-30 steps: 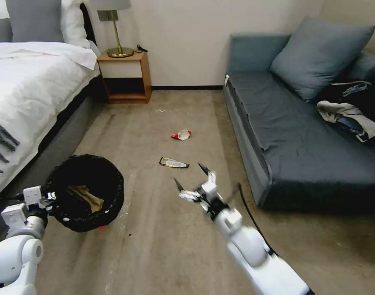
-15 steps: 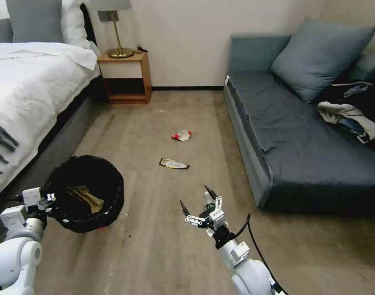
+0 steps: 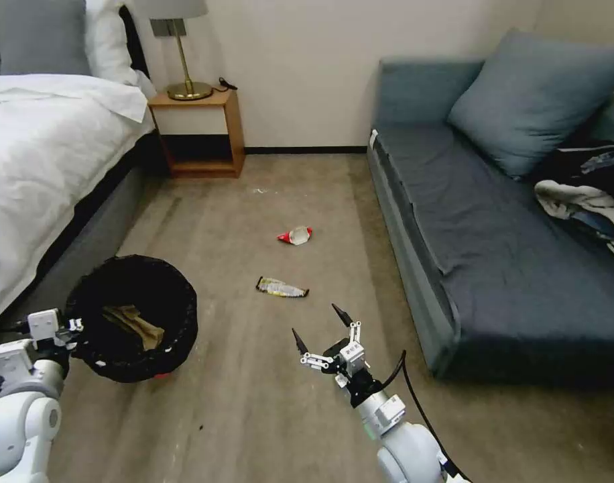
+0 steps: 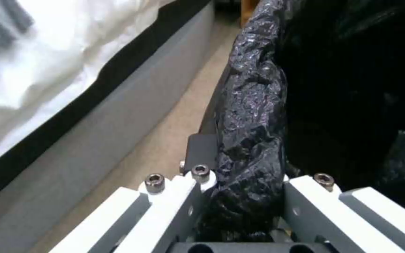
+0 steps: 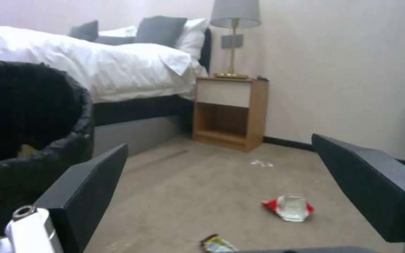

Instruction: Pick up the trash bin, then pick up the garbage on the floor and place it into the trash bin.

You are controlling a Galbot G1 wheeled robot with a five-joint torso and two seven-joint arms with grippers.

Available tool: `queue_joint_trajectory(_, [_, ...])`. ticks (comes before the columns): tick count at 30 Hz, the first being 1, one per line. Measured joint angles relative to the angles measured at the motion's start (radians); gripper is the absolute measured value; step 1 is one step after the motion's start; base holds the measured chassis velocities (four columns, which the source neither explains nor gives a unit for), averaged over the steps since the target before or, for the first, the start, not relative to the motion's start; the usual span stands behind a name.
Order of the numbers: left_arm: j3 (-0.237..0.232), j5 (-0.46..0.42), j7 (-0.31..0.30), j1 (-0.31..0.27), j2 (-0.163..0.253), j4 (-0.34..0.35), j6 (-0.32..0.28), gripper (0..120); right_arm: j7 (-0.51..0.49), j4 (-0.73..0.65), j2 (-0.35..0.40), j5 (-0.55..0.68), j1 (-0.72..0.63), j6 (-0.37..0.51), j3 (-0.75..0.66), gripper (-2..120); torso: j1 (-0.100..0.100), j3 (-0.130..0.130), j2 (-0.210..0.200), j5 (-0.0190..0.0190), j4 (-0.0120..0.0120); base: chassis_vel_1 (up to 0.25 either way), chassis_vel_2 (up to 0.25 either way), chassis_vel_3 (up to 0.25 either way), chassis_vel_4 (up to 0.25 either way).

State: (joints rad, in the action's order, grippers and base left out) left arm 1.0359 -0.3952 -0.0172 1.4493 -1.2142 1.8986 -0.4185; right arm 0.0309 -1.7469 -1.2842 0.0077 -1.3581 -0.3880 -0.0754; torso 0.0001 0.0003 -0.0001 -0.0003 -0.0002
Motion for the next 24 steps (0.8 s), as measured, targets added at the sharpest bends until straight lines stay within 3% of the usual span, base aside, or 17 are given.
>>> queue_joint_trajectory(3, [0.001,0.0,0.0,-0.001,0.002,-0.002,0.001,5,-0.017,0.0,0.004,-0.008,0.003,0.016,0.004,100,0.0,0.0,0.0,0.0001,0.0,-0.038,0.033,0.044,-0.072])
queue_joint_trajectory(7, [0.002,0.0,0.0,-0.001,0.007,-0.005,0.002,5,-0.071,-0.003,0.032,-0.036,0.02,0.111,0.021,100,0.0,0.0,0.0,0.0003,0.0003,0.0,0.0,0.0,0.0])
queue_joint_trajectory(9, [0.003,0.0,0.0,-0.002,0.009,-0.005,0.002,5,-0.096,-0.038,0.075,-0.026,0.041,0.343,0.041,100,0.0,0.0,0.0,0.0003,0.0004,0.0,0.0,0.0,0.0])
queue_joint_trajectory(11, [0.003,0.0,0.0,-0.003,0.01,-0.005,0.002,5,-0.123,-0.077,0.116,0.038,0.069,0.654,0.084,100,0.0,0.0,0.0,0.0001,0.0003,0.0,0.0,0.0,0.0])
queue_joint_trajectory(12, [0.003,0.0,0.0,-0.003,0.01,-0.005,0.002,5,-0.123,-0.077,0.116,0.038,0.069,0.654,0.084,100,0.0,0.0,0.0,0.0001,0.0003,0.0,0.0,0.0,0.0])
queue_joint_trajectory(14, [0.003,0.0,0.0,-0.004,0.011,-0.005,0.002,5,-0.149,-0.064,0.132,0.133,0.097,0.835,0.119,100,0.0,0.0,0.0,0.0002,0.0002,0.0,0.0,0.0,0.0])
queue_joint_trajectory(15, [0.003,0.0,0.0,-0.004,0.011,-0.005,0.002,5,-0.154,-0.057,0.133,0.153,0.103,0.86,0.126,100,0.0,0.0,0.0,0.0002,0.0002,0.0,0.0,0.0,0.0])
queue_joint_trajectory(16, [0.003,0.0,-0.001,-0.006,0.011,-0.005,0.002,5,-0.197,-0.021,0.13,0.236,0.126,0.95,0.153,100,0.0,0.0,0.0,0.0003,0.0003,0.0,0.0,0.0,0.0])
queue_joint_trajectory(17, [0.003,0.0,-0.001,-0.006,0.011,-0.005,0.002,5,-0.197,-0.021,0.13,0.236,0.126,0.95,0.153,100,0.0,0.0,0.0,0.0003,0.0003,0.0,0.0,0.0,0.0])
queue_joint_trajectory(20, [0.003,0.0,-0.002,-0.006,0.009,-0.006,0.005,5,-0.27,0.069,0.091,0.353,0.171,1.064,0.174,100,0.0,0.0,0.0,0.0003,0.0002,0.0,0.0,0.0,0.0])
queue_joint_trajectory(24, [0.005,0.003,-0.004,-0.003,0.006,-0.009,0.013,5,-0.275,0.157,0.05,0.37,0.204,1.093,0.16,100,0.0,0.0,0.0,0.0003,0.0002,0.0,0.0,0.0,0.0])
